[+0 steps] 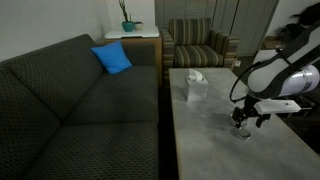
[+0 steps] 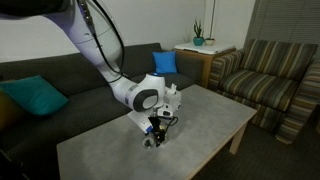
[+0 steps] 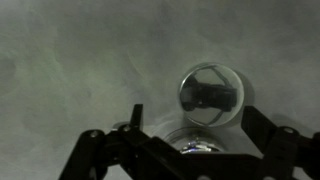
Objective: Put the silver lid on the silver bottle
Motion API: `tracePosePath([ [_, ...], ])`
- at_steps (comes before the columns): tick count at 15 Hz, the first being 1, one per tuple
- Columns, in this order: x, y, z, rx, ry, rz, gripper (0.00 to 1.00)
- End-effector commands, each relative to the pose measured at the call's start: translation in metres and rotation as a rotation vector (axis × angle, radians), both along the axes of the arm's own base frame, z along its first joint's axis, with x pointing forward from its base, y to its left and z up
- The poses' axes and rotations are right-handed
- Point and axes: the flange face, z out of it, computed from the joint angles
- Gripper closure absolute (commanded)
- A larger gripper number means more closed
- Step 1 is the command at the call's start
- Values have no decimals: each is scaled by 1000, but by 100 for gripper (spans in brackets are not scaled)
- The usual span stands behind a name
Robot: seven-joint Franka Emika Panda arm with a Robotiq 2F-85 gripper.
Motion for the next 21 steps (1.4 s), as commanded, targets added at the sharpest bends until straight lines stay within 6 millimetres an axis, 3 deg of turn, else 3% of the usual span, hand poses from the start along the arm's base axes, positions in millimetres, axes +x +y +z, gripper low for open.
tracePosePath([
  [1,3,0,2,0,-8,11,0],
  [13,5,-10,5,65,41,92,0],
  [21,-27,25,-8,174,286,124,0],
])
